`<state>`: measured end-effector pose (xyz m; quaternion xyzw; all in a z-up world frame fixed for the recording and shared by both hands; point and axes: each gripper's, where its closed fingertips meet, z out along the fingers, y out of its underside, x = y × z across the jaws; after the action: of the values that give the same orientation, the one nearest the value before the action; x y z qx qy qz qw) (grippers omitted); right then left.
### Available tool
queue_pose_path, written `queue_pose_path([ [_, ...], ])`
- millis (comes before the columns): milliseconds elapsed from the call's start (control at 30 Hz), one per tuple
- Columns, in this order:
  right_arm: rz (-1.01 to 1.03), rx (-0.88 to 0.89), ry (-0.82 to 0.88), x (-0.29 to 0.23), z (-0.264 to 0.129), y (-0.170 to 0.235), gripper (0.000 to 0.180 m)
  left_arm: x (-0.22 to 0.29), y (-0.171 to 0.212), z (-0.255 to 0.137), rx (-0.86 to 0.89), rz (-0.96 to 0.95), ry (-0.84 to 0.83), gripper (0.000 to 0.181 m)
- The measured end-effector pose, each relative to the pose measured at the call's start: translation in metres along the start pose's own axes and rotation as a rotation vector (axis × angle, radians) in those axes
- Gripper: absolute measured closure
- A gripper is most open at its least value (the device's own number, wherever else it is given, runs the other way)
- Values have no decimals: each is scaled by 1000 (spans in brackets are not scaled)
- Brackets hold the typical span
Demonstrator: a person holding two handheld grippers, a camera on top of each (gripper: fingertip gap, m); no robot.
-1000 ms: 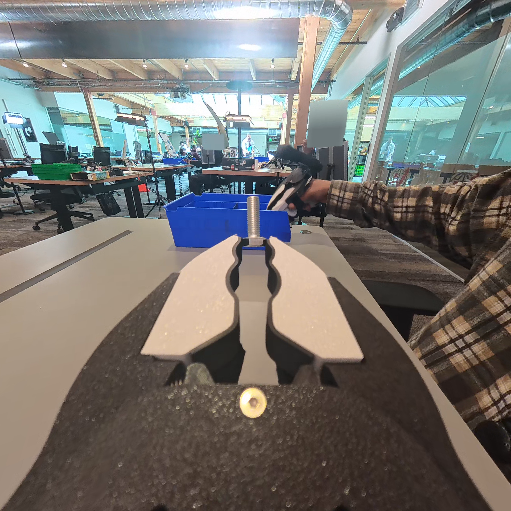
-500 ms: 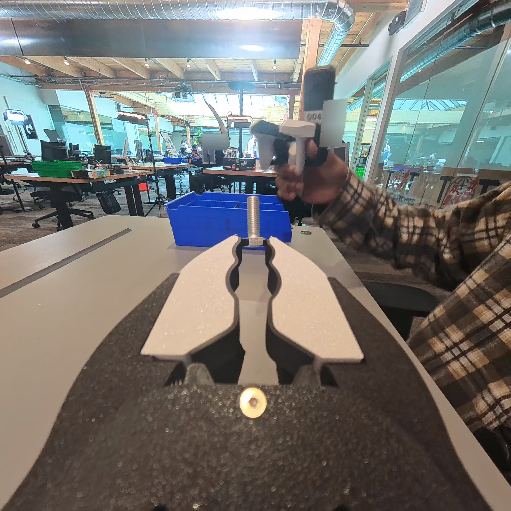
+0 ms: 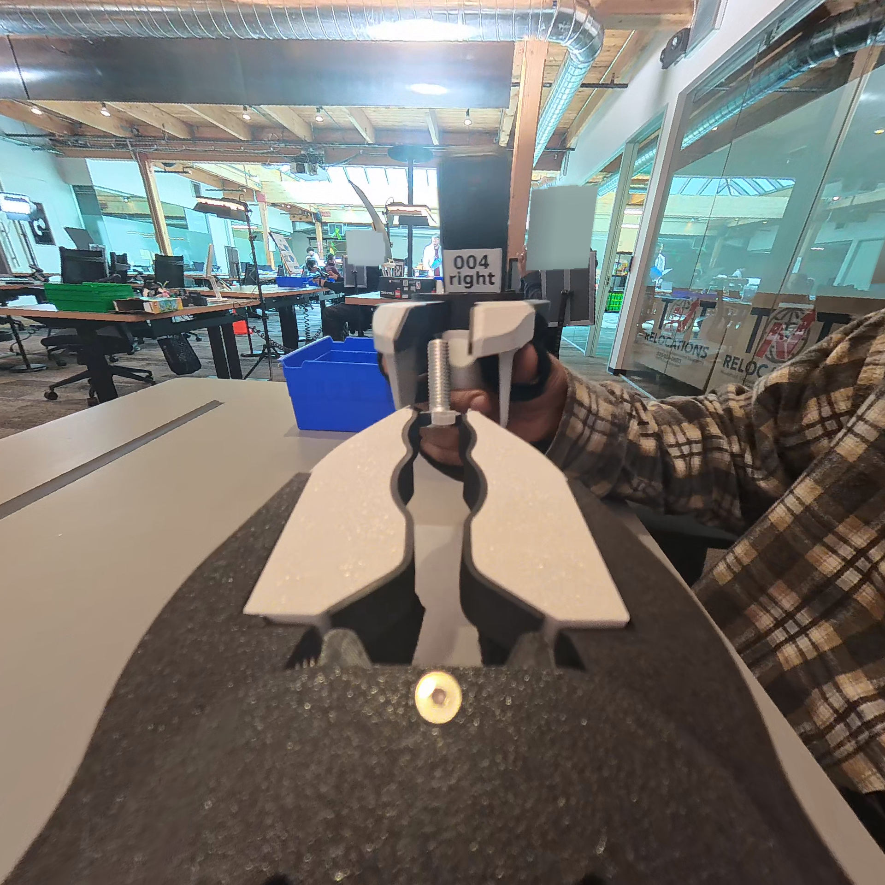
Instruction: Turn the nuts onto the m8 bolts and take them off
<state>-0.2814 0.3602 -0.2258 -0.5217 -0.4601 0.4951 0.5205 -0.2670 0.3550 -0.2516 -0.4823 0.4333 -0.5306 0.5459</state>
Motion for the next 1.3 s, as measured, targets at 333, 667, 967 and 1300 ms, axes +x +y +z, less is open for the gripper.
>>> queue_pose_path([
  [333, -41, -36, -20, -8, -5, -11, 173, 8, -5, 5, 17, 34, 10, 148],
  [667, -96, -493, 843, 150, -268, -30, 173, 1, 3, 11, 10, 31, -24, 105],
  [967, 225, -793, 1090, 186, -413, 70, 172, 3, 24, 18, -75, 107, -21, 103],
  [1300, 54, -558, 1115, 183, -377, -14, 152, -5, 26, 14, -92, 112, -48, 101],
])
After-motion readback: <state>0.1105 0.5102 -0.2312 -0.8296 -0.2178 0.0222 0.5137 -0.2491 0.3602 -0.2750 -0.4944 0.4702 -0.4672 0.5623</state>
